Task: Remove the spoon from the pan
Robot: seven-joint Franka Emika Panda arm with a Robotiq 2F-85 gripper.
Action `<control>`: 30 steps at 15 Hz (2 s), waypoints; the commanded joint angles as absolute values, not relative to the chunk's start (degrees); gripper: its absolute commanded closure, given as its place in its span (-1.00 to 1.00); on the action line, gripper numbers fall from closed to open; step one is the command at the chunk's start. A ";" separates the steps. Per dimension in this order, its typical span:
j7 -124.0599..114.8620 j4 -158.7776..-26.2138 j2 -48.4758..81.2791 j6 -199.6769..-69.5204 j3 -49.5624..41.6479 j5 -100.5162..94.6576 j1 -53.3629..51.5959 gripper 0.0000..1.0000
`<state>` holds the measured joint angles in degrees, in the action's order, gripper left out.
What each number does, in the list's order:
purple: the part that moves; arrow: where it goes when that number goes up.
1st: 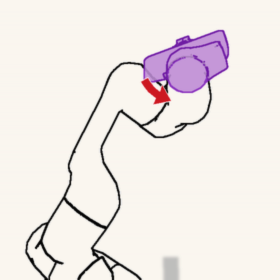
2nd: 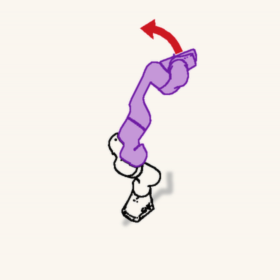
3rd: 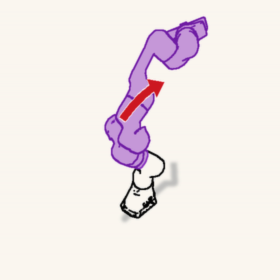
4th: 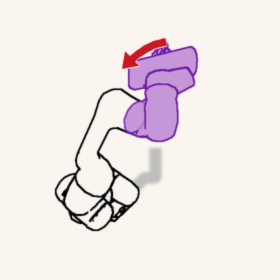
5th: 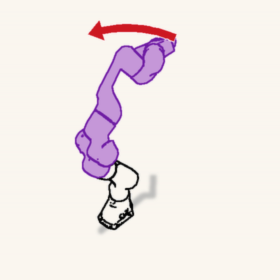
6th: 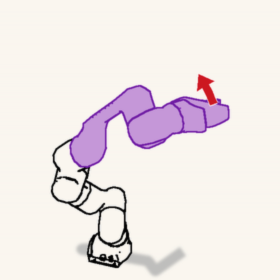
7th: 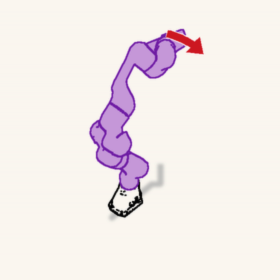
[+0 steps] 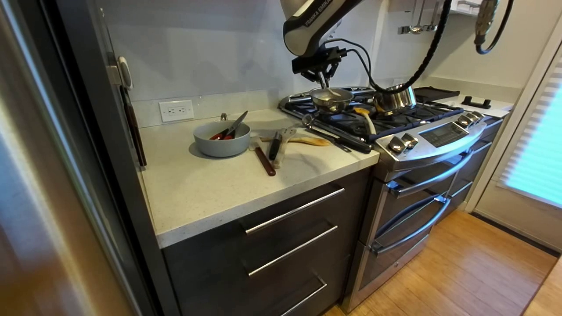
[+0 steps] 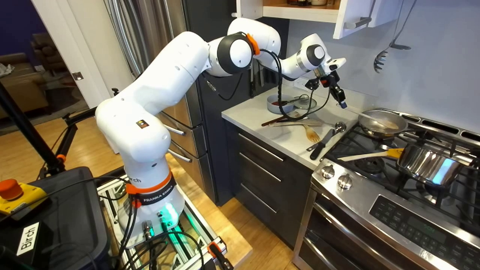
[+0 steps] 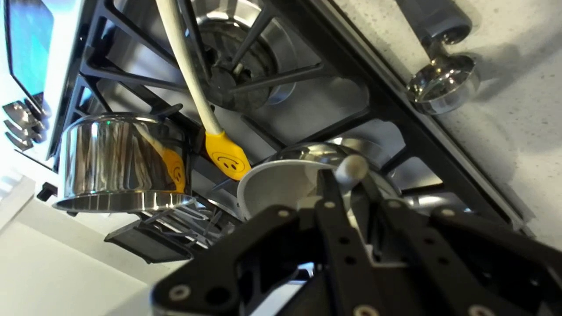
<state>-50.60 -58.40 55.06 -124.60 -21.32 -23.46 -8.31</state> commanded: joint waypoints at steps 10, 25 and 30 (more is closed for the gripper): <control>-48.83 -75.44 42.59 -140.00 -16.03 -32.73 -19.57 0.93; -30.53 -97.60 33.51 -161.25 -8.56 -14.82 -10.82 -0.68; -18.82 -97.57 30.45 -162.44 -4.15 -9.13 -9.65 -0.92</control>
